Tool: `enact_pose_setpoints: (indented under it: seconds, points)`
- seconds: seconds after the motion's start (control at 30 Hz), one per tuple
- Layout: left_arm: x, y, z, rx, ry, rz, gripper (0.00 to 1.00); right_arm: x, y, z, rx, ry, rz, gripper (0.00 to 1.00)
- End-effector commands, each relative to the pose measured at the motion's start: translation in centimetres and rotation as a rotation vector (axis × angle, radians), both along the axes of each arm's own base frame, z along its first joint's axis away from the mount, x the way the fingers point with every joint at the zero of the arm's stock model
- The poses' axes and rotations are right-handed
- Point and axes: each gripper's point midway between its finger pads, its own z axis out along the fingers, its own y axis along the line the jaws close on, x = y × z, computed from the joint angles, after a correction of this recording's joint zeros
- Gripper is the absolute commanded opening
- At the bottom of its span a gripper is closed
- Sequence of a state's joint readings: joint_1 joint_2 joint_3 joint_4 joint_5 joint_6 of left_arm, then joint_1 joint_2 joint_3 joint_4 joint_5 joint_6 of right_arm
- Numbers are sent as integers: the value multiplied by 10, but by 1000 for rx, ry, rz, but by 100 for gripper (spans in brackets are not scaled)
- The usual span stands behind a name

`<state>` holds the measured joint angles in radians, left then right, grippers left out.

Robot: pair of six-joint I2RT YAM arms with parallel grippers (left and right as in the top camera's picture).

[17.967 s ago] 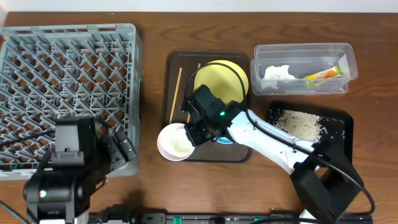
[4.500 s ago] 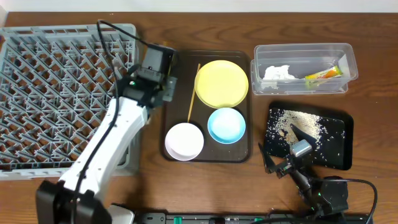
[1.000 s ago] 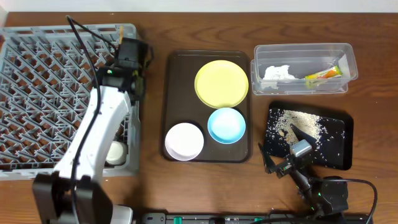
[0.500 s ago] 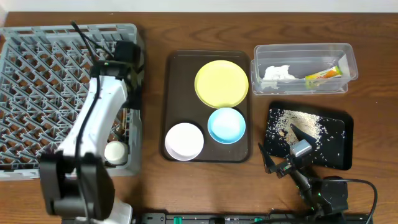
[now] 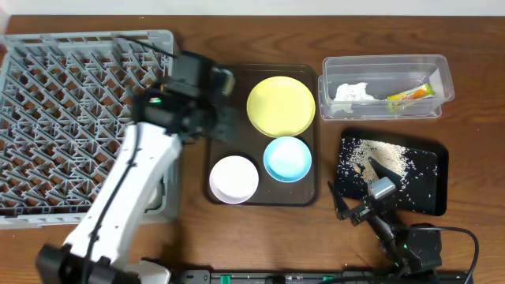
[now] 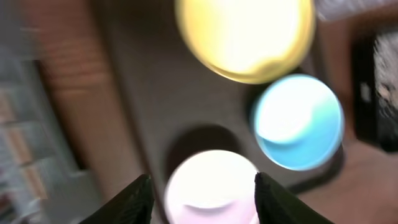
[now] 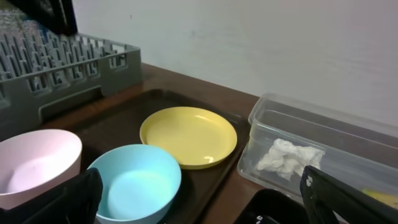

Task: Sort waste into correct bins and load items into the dishwasher
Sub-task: 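Grasp the rim of the blue bowl with the left gripper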

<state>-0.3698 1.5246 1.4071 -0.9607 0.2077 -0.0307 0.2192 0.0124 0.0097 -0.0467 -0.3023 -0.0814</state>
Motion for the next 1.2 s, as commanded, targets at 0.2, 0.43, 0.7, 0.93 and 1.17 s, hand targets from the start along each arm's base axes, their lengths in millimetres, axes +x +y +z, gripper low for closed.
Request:
enact_pose_setpoints:
  seconds: [0.2, 0.43, 0.7, 0.93, 1.17]
  points:
    - [-19, -59, -74, 84, 160, -153, 41, 0, 0, 0, -8, -8, -1, 99]
    - [-26, -70, -138, 160, 291, -183, 36, 0, 0, 0, -8, -8, -1, 99]
    - [-29, -74, -164, 183, 341, -191, 15, 0, 0, 0, -8, -8, -1, 99]
    - [-3, -63, -118, 252, 194, -155, 6, 0, 0, 0, -8, -8, -1, 99]
    - [27, 35, -4, 694, -170, 76, 7, 0, 0, -1, -8, -7, -1, 99]
